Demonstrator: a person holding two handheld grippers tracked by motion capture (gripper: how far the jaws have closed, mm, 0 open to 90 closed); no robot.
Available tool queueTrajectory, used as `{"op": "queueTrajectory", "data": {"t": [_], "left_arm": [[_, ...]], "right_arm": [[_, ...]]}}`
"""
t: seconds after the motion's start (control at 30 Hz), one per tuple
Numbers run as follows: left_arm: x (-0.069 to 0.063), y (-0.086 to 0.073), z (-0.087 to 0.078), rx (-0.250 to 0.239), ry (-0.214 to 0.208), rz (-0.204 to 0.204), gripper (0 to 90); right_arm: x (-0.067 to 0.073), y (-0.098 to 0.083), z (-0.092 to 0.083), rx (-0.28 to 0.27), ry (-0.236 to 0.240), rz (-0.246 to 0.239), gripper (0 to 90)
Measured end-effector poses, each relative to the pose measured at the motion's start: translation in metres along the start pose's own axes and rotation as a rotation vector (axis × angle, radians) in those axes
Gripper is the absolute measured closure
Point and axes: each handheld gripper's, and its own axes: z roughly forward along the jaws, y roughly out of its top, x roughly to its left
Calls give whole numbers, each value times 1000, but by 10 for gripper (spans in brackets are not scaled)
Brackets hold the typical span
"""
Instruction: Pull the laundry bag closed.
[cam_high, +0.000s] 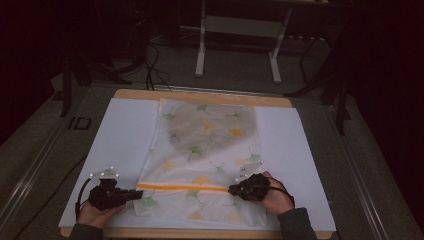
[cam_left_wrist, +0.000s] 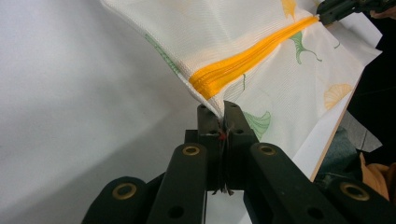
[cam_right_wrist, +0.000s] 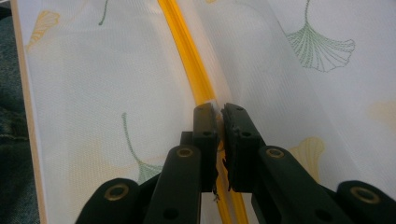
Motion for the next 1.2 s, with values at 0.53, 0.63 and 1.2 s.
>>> {"op": "queueTrajectory", "data": {"t": [0.53,0.63,1.2], "left_arm": [[1,1,-1,2,2,0,886],[2,1,-1,3,2,0,886],[2,0,-2,0,6,-2,886]], "right_arm": [[-4,-10,-9,8,-3,5,842],[-5,-14,-11,9,-8,7,842],[-10,-30,-24,19,-33,30,841]]}}
